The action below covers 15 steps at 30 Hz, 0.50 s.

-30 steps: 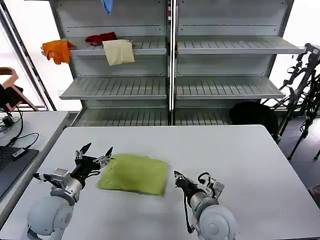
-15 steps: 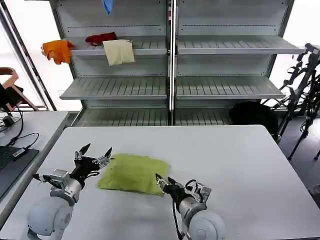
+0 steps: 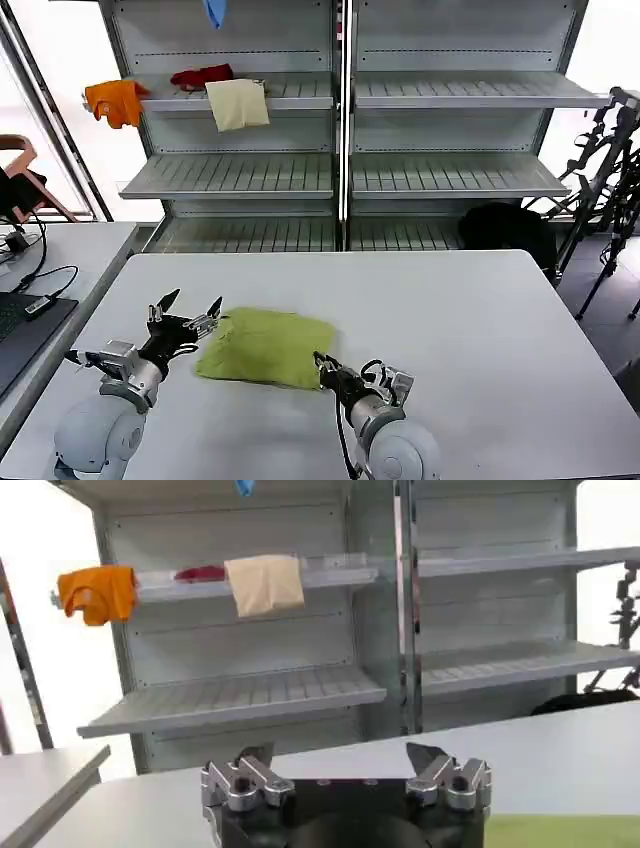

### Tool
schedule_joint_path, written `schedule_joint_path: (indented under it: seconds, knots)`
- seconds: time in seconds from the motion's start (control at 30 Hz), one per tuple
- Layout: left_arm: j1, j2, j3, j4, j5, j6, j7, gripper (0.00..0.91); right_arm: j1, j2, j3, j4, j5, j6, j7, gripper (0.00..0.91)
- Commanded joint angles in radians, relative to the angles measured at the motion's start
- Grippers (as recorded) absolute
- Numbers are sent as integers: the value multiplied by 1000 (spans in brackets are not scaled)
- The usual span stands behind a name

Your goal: Fold and organize the clothes.

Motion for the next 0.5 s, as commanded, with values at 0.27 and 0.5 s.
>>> schedule_joint_path:
  seconds: [0.27, 0.5]
  knots:
    - [6, -6, -1, -4, 1, 0, -4, 907, 14, -73, 123, 48, 61, 0, 17, 0]
    - [4, -11, 9, -3, 5, 1, -6, 907, -1, -146, 165, 65, 72, -1, -7, 0]
